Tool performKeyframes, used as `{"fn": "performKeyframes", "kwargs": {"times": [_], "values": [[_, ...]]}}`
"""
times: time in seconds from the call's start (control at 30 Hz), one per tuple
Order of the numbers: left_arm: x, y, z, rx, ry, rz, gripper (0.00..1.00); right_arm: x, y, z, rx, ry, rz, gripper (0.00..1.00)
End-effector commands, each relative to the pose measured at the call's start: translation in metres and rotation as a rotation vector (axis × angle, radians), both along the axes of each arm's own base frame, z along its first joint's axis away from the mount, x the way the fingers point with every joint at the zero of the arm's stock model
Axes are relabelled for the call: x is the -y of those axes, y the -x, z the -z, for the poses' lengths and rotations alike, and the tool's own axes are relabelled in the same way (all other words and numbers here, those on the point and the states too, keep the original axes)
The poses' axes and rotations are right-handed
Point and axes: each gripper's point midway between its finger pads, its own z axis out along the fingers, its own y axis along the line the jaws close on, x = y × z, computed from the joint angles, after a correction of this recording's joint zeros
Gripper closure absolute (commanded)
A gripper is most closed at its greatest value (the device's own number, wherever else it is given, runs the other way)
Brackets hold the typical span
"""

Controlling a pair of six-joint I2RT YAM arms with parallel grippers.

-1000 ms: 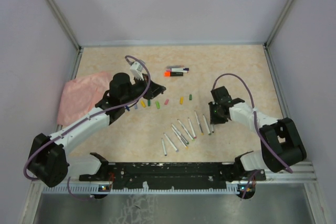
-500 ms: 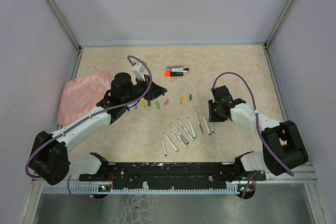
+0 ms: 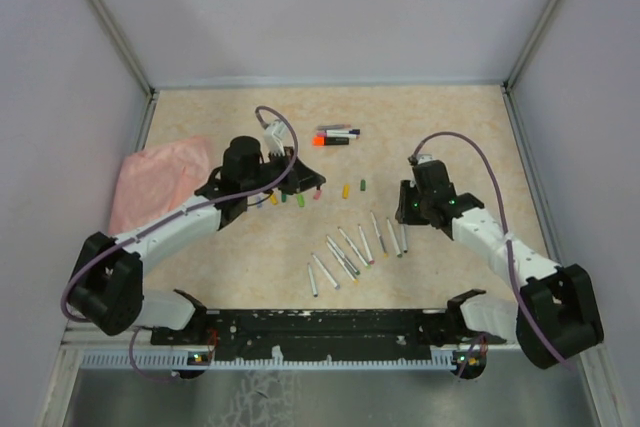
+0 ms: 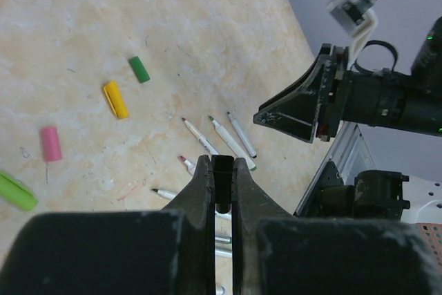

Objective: Open the pen caps
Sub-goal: Place the pen at the center of the board, then place the pen cap at the center of the board.

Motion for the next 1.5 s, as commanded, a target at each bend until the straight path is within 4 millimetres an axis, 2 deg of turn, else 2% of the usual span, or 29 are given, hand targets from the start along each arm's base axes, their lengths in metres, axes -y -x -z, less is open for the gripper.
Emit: {"fn": "performKeyframes", "kwargs": {"times": [0.0, 0.2, 0.43, 0.5, 0.63, 0.8, 0.87, 1.0, 1.13, 1.2, 1.3, 1.47], "values": [[0.015, 0.004, -0.002, -0.037, 0.020, 0.047, 1.00, -0.013, -0.013, -0.031, 0.133, -0.117, 0.010, 0.71], [0.039, 0.003, 0.017, -0.029, -0.081, 0.029, 1.00, -0.018, -0.013, -0.045, 0.198, -0.241, 0.041, 0.67], [0.072, -0.006, 0.047, -0.018, -0.256, -0.015, 1.00, -0.006, -0.018, -0.057, 0.269, -0.358, 0.109, 0.65], [0.083, -0.013, 0.051, -0.007, -0.298, -0.036, 1.00, -0.002, -0.018, -0.059, 0.284, -0.373, 0.132, 0.65], [0.109, -0.022, 0.074, 0.009, -0.403, -0.062, 1.00, 0.010, -0.017, -0.061, 0.312, -0.390, 0.198, 0.63], [0.131, -0.044, 0.110, -0.006, -0.562, -0.128, 1.00, 0.028, -0.015, -0.058, 0.317, -0.361, 0.284, 0.61], [0.138, -0.052, 0.124, -0.033, -0.618, -0.135, 1.00, 0.029, -0.014, -0.058, 0.318, -0.360, 0.295, 0.61], [0.153, -0.063, 0.139, -0.049, -0.664, -0.121, 1.00, 0.030, -0.013, -0.058, 0.328, -0.369, 0.308, 0.61], [0.161, -0.074, 0.145, -0.017, -0.666, -0.123, 0.98, 0.033, -0.012, -0.059, 0.337, -0.365, 0.317, 0.61], [0.165, -0.078, 0.146, -0.006, -0.669, -0.120, 0.94, 0.034, -0.012, -0.059, 0.340, -0.361, 0.321, 0.61], [0.169, -0.080, 0.155, -0.011, -0.682, -0.109, 0.84, 0.035, -0.012, -0.060, 0.345, -0.359, 0.325, 0.61], [0.169, -0.081, 0.161, -0.015, -0.694, -0.107, 0.78, 0.035, -0.012, -0.061, 0.347, -0.357, 0.325, 0.61]]}}
